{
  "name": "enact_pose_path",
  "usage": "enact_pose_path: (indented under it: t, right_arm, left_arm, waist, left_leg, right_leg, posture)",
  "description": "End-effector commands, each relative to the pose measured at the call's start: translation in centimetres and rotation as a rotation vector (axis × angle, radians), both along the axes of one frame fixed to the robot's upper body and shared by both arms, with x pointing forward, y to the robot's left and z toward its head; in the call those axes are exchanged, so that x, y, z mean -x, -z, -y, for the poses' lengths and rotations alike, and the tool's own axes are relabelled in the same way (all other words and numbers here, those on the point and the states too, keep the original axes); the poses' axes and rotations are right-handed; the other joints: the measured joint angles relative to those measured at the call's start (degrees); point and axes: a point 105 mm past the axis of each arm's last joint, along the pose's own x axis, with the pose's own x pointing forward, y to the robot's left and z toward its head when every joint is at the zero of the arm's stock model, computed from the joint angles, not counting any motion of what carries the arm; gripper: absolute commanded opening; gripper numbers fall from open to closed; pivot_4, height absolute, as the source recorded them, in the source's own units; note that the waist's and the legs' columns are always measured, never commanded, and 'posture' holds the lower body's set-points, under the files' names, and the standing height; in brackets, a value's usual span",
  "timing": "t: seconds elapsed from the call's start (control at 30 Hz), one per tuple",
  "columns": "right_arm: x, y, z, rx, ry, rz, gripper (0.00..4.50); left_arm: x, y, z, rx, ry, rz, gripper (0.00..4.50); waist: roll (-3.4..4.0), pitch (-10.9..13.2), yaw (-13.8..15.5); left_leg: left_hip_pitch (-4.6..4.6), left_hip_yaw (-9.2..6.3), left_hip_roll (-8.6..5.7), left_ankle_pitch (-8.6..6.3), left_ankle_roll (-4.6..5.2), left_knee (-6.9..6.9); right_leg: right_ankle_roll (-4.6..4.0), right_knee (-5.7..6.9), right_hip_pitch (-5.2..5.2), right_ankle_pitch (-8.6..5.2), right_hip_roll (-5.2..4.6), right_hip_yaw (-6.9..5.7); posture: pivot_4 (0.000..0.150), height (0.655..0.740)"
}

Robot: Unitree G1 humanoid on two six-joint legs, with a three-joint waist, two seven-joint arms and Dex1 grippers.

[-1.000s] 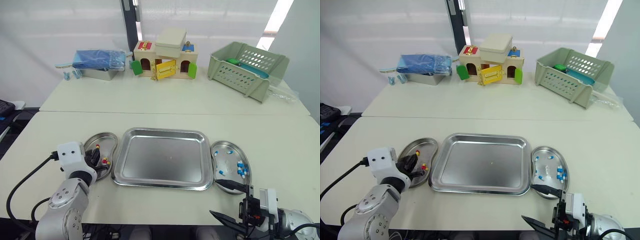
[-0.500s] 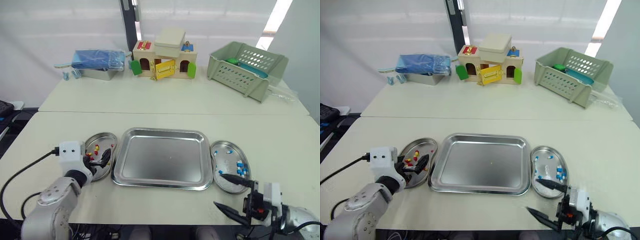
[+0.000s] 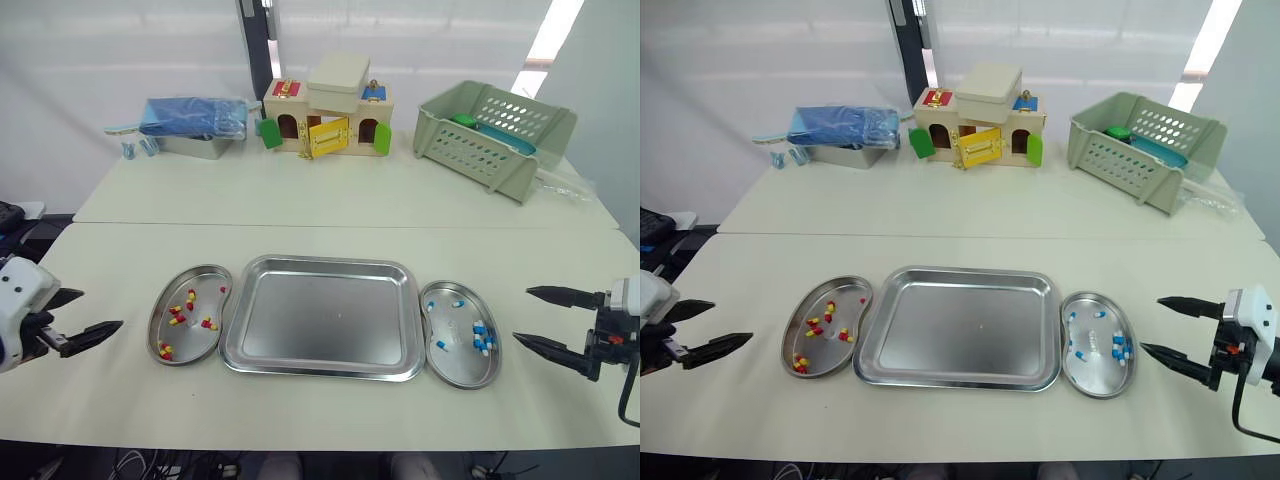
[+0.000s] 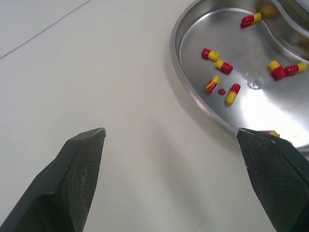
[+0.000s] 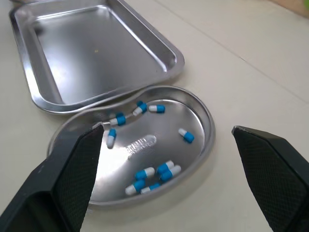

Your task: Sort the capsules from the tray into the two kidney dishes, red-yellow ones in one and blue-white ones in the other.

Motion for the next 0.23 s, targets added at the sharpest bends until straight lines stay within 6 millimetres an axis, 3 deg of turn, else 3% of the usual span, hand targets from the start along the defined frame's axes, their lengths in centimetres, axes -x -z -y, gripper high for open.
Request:
enact_pose_path:
  t: [0.03, 0.23]
  right_arm:
    - [-0.73, -0.42, 0.97, 0.045, 0.017, 0.002, 4.5]
    - [-1.62, -0.67, 1.21, 0.051, 0.018, 0.022, 4.5]
  left_arm:
    - [-0.41, -1.32, -1.13, -0.046, 0.018, 0.029, 4.48]
    - [-0.41, -0.85, -1.58, -0.036, 0.019, 0.029, 4.48]
  waist:
    - [0.01, 0.01, 0.03]
    - [0.04, 0.02, -0.08]
  left_leg:
    - [-0.01, 0.01, 0.0, 0.0, 0.0, 0.0]
    - [-0.47, 0.04, 0.03, 0.01, -0.01, 0.03]
  right_leg:
    - [0.0, 0.0, -0.01, 0.0, 0.0, 0.01]
    - [0.01, 0.09, -0.53, 0.0, 0.0, 0.01]
  posture:
    - [0.15, 0.74]
    - [0.15, 0.74]
